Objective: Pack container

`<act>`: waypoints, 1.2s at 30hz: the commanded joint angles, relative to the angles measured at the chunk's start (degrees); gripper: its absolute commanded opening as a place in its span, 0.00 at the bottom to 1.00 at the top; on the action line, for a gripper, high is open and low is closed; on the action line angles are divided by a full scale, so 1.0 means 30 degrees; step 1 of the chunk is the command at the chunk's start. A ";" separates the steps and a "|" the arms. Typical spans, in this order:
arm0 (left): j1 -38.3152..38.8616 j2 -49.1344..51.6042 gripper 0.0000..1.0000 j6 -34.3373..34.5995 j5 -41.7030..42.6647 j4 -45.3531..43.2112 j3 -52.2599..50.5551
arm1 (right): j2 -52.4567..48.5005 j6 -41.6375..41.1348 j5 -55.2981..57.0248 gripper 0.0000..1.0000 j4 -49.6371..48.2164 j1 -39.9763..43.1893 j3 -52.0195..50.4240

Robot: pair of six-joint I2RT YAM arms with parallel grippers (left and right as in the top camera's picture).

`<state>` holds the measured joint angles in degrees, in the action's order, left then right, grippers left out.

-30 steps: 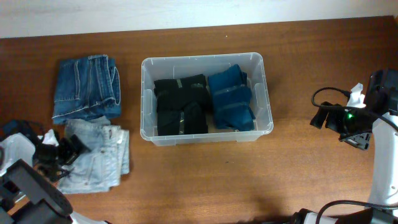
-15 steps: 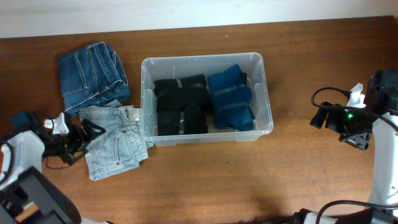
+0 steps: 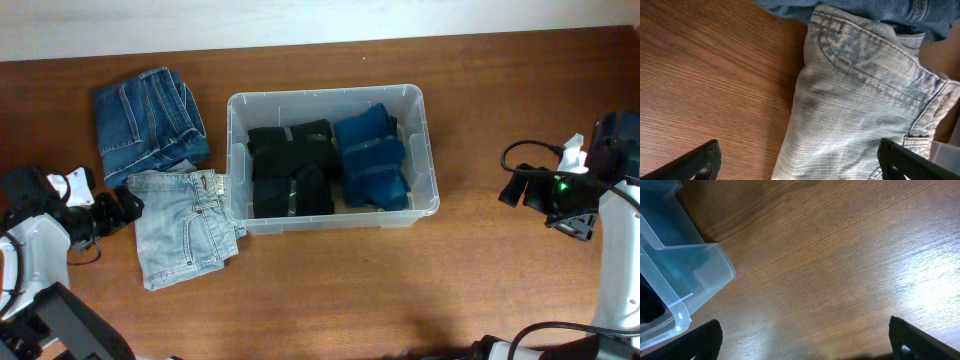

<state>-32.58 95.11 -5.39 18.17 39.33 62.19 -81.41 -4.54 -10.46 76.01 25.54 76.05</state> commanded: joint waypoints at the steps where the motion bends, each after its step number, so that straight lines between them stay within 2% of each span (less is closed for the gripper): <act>1: 0.0058 0.0350 0.99 -0.0670 0.0576 -0.0036 0.0138 | -0.0015 -0.0124 0.0051 0.98 -0.0022 0.0117 -0.0007; 5: 0.0058 0.0918 0.99 -0.0670 0.2637 -0.0095 0.0138 | -0.0015 -0.0124 0.0051 0.99 -0.0015 0.0117 -0.0007; 13: 0.0058 0.2069 0.99 -0.0663 0.2958 0.0015 0.0138 | -0.0015 -0.0124 0.0051 0.98 -0.0015 0.0117 -0.0007; 24: 0.0058 0.3045 0.99 -0.0670 0.5187 -0.0612 0.0138 | -0.0015 -0.0124 0.0051 0.98 -0.0022 0.0117 -0.0007; 36: 0.0058 0.3053 1.00 -0.0685 0.5027 -0.0976 -0.0131 | -0.0015 -0.0124 0.0051 0.98 -0.0022 0.0117 -0.0007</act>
<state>-32.58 103.70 -6.44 32.21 36.71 62.19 -81.41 -4.58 -10.48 76.01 25.54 76.05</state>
